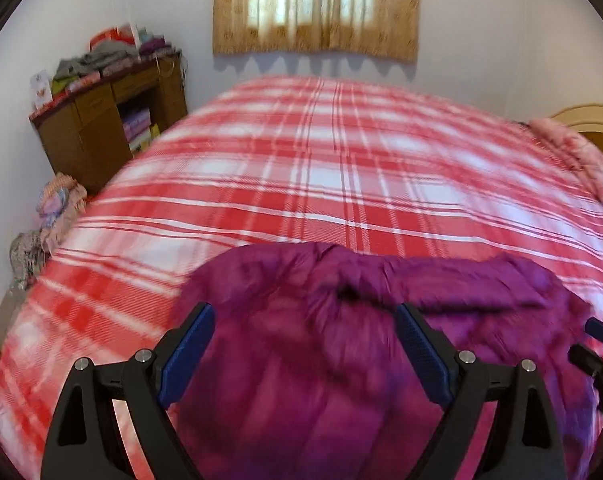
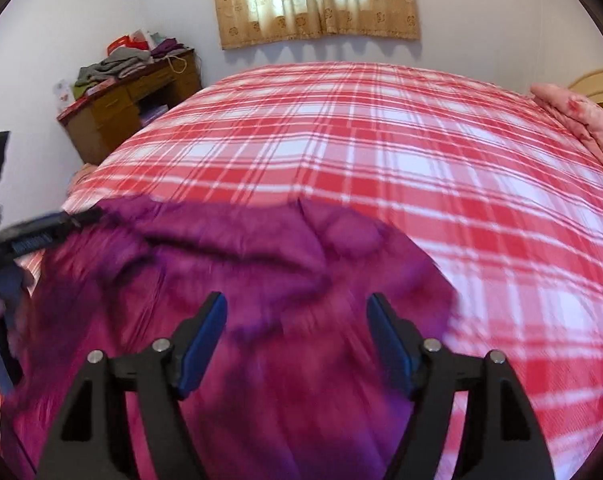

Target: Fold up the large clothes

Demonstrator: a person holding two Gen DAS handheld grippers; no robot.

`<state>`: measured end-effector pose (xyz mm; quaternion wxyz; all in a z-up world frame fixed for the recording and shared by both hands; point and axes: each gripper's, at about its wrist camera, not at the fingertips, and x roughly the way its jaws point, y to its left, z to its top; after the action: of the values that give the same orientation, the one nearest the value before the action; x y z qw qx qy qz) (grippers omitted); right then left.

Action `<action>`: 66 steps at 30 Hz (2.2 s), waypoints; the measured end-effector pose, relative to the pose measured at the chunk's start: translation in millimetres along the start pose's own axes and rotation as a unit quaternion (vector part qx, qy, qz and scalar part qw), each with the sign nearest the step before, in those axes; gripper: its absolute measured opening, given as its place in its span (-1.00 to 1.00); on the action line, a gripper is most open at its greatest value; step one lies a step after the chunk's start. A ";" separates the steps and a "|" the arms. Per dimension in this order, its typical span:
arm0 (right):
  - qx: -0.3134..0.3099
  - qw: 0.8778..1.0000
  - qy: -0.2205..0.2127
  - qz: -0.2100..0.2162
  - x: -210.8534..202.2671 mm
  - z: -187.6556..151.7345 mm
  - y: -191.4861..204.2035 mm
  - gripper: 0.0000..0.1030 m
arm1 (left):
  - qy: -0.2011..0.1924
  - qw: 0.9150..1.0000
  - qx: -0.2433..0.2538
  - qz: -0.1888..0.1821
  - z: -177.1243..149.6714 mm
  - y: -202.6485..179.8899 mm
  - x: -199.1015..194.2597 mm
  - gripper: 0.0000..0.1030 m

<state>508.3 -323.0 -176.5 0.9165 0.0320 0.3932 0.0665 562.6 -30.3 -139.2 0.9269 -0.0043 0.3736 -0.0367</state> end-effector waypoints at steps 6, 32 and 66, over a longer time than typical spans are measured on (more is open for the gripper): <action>-0.004 1.000 0.010 0.009 -87.3 -76.5 -18.4 0.52 | -0.017 0.999 0.034 -0.003 -75.3 27.8 -100.4 0.78; 0.025 0.998 0.033 -0.041 -203.3 -303.5 34.6 -0.15 | 0.064 0.996 0.031 -0.052 -309.9 94.7 -207.7 -0.27; 0.137 0.978 -0.157 0.028 -238.2 -129.7 -19.2 -0.87 | -0.059 0.990 0.006 -0.130 -157.7 93.6 -221.3 -0.86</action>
<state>253.7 -376.1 -97.4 0.9514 0.1783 0.2490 0.0319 300.5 81.9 -102.9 0.9346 -0.0496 0.3144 -0.1587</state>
